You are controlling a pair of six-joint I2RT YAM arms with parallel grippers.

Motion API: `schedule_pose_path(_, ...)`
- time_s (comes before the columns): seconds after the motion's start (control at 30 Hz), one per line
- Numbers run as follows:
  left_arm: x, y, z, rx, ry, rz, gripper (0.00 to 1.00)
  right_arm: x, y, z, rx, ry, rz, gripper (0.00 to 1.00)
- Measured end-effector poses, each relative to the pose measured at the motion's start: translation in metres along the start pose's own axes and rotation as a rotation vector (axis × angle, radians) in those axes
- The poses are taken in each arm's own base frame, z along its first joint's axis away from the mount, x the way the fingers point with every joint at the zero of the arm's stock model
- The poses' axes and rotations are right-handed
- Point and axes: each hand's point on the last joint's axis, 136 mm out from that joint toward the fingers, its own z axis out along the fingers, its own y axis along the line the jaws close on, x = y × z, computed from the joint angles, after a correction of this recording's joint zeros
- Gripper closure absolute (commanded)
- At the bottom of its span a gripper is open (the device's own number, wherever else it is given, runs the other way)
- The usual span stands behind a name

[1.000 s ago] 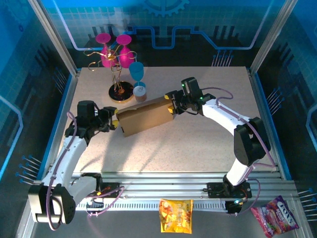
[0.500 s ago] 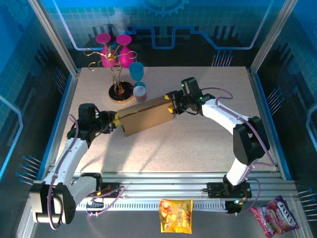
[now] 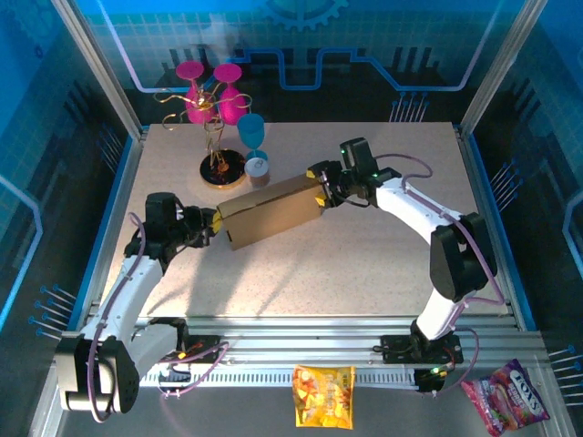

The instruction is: Fold the paper box

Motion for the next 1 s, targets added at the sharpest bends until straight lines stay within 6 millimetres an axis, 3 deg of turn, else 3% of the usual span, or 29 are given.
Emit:
schedule_pose_path(0.13,0.001,0.000,0.000,0.000,0.003,0.003,0.84,-0.015,0.003,-0.007,-0.015,-0.015,-0.015,0.33)
schedule_pose_path(0.23,0.001,0.000,0.000,-0.001,0.006,0.004,0.84,-0.020,0.004,-0.010,-0.022,-0.011,-0.014,0.39)
schedule_pose_path(0.8,0.000,-0.001,0.002,0.003,0.008,0.009,0.85,-0.019,-0.004,-0.003,-0.038,0.014,-0.012,0.79)
schedule_pose_path(1.0,0.001,-0.001,0.002,0.002,0.015,0.024,0.81,-0.019,-0.006,-0.006,-0.040,0.014,-0.020,0.79)
